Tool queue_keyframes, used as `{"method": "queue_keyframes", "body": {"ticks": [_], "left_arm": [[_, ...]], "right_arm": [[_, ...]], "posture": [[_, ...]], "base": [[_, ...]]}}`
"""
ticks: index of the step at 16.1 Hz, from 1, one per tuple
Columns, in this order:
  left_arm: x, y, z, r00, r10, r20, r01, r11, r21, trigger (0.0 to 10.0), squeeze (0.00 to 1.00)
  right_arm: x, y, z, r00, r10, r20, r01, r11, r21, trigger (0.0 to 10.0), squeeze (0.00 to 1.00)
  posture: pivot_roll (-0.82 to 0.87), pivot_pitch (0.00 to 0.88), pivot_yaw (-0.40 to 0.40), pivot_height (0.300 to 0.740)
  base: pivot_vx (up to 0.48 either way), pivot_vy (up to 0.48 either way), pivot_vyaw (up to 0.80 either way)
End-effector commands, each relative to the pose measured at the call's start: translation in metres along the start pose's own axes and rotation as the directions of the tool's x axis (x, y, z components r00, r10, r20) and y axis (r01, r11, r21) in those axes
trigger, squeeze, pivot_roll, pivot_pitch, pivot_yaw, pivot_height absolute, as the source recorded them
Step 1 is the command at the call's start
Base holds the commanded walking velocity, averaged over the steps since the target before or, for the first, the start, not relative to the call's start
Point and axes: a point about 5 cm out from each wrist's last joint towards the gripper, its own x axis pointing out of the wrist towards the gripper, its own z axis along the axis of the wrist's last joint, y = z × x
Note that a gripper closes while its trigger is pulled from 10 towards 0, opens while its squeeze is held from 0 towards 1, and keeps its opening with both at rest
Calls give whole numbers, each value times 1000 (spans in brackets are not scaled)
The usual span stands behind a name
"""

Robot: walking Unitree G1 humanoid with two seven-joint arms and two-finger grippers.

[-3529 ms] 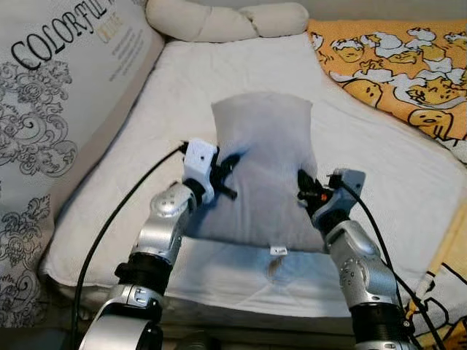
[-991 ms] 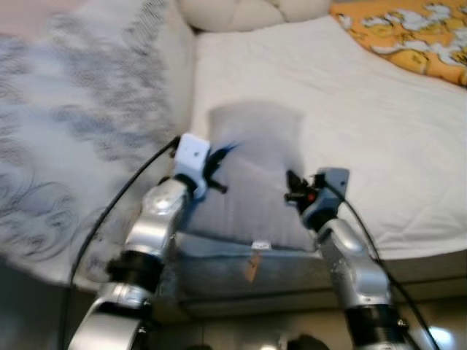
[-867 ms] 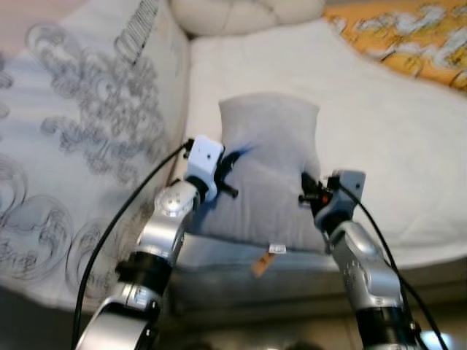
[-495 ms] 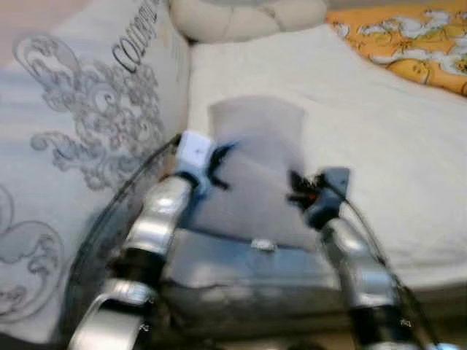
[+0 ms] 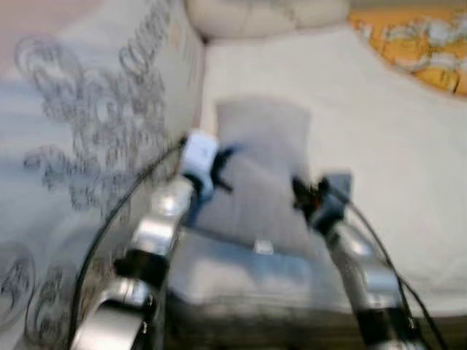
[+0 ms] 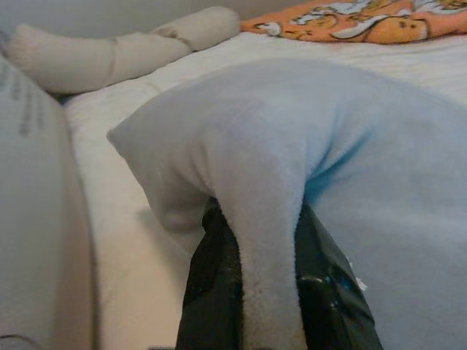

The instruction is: Clean up the room

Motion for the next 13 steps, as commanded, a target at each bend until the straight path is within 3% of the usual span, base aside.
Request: {"method": "queue_keyframes", "body": {"ticks": [1, 5, 6, 8, 10, 13], "left_arm": [[-4, 24, 8, 996, 88, 25, -89, 994, 67, 10000, 0], [-2, 36, 0, 988, 150, -27, -139, 961, 237, 10000, 0], [-2, 45, 1, 982, 186, -29, -166, 929, 331, 10000, 0], [-4, 56, 6, 975, 219, -33, -185, 888, 422, 10000, 0], [-5, 60, 8, 973, 229, -30, -186, 857, 480, 10000, 0], [-1, 55, 5, 981, 193, -33, -130, 769, 626, 10000, 0]], "right_arm": [[1, -2, -4, 999, -27, -25, 27, 1000, -8, 10000, 1000], [-3, -16, -6, 998, -51, -22, 50, 998, -45, 10000, 1000], [-6, -18, -3, 1000, 11, -3, -11, 998, -68, 10000, 1000], [-14, -9, 5, 977, 211, 9, -209, 972, -110, 10000, 1000], [-22, -5, 7, 946, 324, -12, -322, 936, -142, 10000, 1000], [-29, -4, 4, 914, 401, -64, -406, 895, -187, 10000, 1000]], "posture": [[35, 0, 105, 740], [36, 0, 104, 740], [34, 0, 105, 740], [33, 0, 111, 740], [34, 0, 113, 740], [33, 0, 116, 740]], "base": [[0, 0, 0], [0, 0, 0], [0, 0, 0], [0, 0, 0], [0, 0, 0], [0, 0, 0]]}}
